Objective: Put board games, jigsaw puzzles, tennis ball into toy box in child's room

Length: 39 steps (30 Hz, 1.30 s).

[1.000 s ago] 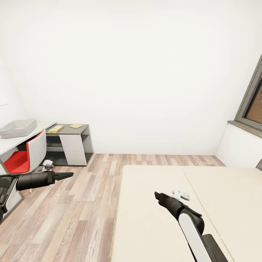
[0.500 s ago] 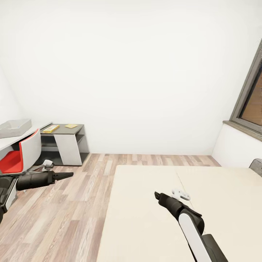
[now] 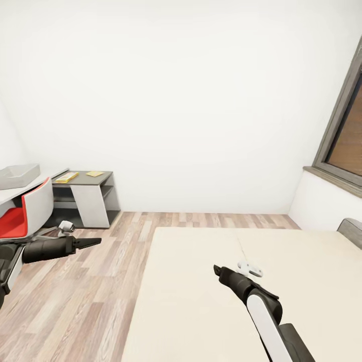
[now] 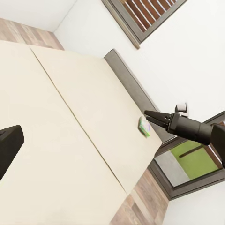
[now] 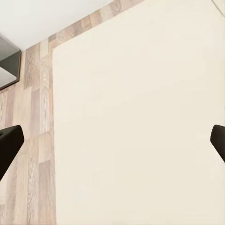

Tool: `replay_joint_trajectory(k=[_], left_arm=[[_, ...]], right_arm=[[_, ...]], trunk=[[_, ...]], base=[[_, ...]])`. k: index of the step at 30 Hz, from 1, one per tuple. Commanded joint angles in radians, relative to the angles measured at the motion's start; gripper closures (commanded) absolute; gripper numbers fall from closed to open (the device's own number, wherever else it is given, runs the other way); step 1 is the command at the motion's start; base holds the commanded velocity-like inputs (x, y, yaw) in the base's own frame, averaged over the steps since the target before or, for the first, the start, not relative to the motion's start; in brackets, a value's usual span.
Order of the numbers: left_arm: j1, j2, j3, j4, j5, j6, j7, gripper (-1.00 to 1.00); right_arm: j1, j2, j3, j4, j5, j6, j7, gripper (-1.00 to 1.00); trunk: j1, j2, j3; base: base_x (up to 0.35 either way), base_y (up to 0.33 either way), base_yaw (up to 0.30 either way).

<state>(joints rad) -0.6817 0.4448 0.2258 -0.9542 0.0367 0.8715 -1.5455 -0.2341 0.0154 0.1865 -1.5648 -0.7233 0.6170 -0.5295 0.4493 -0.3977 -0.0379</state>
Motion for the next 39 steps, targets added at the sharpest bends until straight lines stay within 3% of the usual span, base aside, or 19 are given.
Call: replay_joint_trajectory(k=[1, 31, 39], left_arm=[[-0.001, 0.000, 0.000, 0.000, 0.000, 0.011, -0.004, -1.00], [-0.001, 0.000, 0.000, 0.000, 0.000, 0.011, -0.004, -1.00], [-0.001, 0.000, 0.000, 0.000, 0.000, 0.011, -0.004, -1.00]], right_arm=[[-0.001, 0.000, 0.001, -0.001, -0.010, 0.001, -0.010, -1.00], [-0.002, 0.000, 0.001, -0.001, -0.011, 0.001, -0.010, -1.00], [-0.002, 0.000, 0.001, -0.001, -0.011, 0.001, -0.010, -1.00]], trunk=[[0.001, -0.002, -0.002], [0.001, -0.002, 0.004], [0.001, -0.002, 0.004]], base=[[-0.004, -0.016, -0.017], [0.000, -0.003, -0.039], [0.000, -0.181, 0.000]])
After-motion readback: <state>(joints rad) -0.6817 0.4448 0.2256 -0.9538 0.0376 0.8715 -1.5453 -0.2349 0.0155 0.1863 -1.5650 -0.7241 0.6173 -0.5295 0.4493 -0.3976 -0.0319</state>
